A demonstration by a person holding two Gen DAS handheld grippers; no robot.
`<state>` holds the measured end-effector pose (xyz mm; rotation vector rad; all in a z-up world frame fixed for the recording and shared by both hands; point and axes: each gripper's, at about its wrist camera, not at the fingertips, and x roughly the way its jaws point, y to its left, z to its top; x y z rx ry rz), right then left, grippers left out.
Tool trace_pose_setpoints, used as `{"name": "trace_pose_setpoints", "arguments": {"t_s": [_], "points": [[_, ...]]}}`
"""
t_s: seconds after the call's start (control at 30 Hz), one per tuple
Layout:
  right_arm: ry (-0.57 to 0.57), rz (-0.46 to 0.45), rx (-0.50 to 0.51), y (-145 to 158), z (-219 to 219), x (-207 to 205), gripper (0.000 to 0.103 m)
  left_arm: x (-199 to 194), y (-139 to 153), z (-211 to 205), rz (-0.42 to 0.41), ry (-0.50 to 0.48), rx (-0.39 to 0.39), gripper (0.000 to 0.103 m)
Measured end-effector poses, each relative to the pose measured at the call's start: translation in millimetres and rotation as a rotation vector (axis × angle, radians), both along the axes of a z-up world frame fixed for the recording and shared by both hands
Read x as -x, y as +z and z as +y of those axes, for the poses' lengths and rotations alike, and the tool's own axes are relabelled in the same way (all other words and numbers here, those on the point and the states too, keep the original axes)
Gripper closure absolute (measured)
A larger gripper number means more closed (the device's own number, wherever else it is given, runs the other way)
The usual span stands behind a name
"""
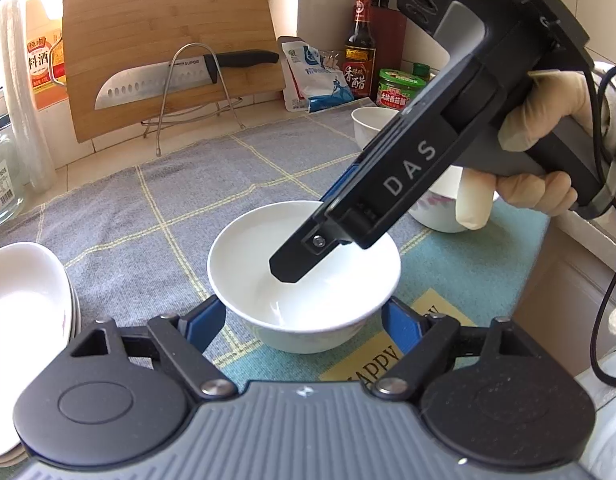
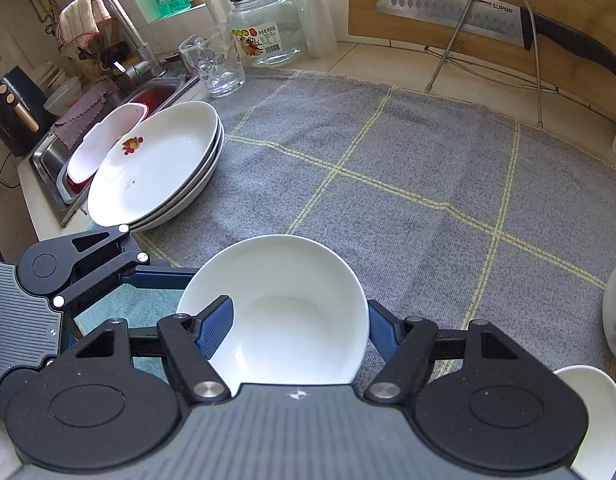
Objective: Organize plates and bowls
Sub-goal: 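Carry the white bowl across the towel with the right gripper, then set the bowl down on the towel and open the right gripper, then move the left gripper toward another white bowl on the towel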
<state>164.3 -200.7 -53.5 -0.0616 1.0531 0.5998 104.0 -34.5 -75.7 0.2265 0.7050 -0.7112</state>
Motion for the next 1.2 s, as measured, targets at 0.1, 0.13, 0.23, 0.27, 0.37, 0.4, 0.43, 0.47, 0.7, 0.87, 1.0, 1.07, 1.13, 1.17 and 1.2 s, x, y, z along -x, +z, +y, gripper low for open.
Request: {"name": "trace_pose_setpoints", "arguments": {"t_s": [0.1, 0.13, 0.23, 0.27, 0.37, 0.4, 0.43, 0.47, 0.7, 0.87, 1.0, 1.07, 1.13, 1.17, 1.2], "points": [[-0.002, -0.002, -0.006, 0.3, -0.2, 1.0, 0.026, 0.2, -0.9, -0.3, 0.004, -0.002, 0.001, 0.019], [-0.003, -0.002, -0.008, 0.3, -0.3, 1.3, 0.025, 0.7, -1.3, -0.7, 0.003, -0.003, -0.001, 0.018], [0.001, -0.007, -0.029, 0.7, -2.1, 2.2, 0.012, 2.7, -2.3, -1.4, -0.001, -0.014, -0.007, 0.015], [-0.002, -0.011, -0.04, 1.5, -3.0, 2.7, 0.008, 1.2, -2.0, -1.9, 0.005, -0.018, -0.003, 0.014], [-0.016, -0.039, -0.045, 5.1, -2.7, 4.9, 0.001, 2.1, -0.9, -2.8, 0.005, -0.025, -0.007, 0.012], [-0.02, -0.043, -0.046, 6.1, -2.5, 5.3, 0.0, 3.0, -0.5, -3.2, 0.003, -0.027, -0.011, 0.011], [-0.023, -0.047, -0.046, 6.6, -2.6, 5.8, 0.0, 4.6, 0.2, -3.3, 0.001, -0.034, -0.015, 0.01], [-0.023, -0.054, -0.044, 7.2, -2.4, 6.4, 0.0, 5.8, 0.7, -3.4, 0.0, -0.039, -0.018, 0.01], [-0.027, -0.114, -0.016, 14.5, -2.4, 16.4, 0.0, 16.7, 13.8, 0.6, 0.003, -0.079, -0.018, 0.009], [-0.058, -0.189, 0.002, 24.5, -7.4, 25.0, 0.0, 18.2, 28.9, 1.0, -0.034, -0.093, -0.02, 0.009], [-0.09, -0.253, 0.03, 32.7, -16.6, 33.4, 0.0, 14.1, 36.0, -3.7, -0.076, -0.1, -0.032, 0.005], [-0.111, -0.28, 0.041, 35.7, -23.0, 37.9, 0.0, 10.3, 36.8, -6.3, -0.083, -0.111, -0.034, 0.005], [-0.134, -0.303, 0.058, 37.8, -30.6, 42.6, 0.0, 5.6, 37.4, -10.4, -0.09, -0.127, -0.033, 0.005], [-0.149, -0.318, 0.072, 38.5, -34.6, 45.2, 0.0, 3.6, 37.7, -12.6, -0.094, -0.137, -0.03, 0.005], [-0.167, -0.335, 0.091, 38.6, -39.5, 48.8, 0.0, 3.0, 38.9, -15.4, -0.098, -0.139, -0.028, 0.005]]}}
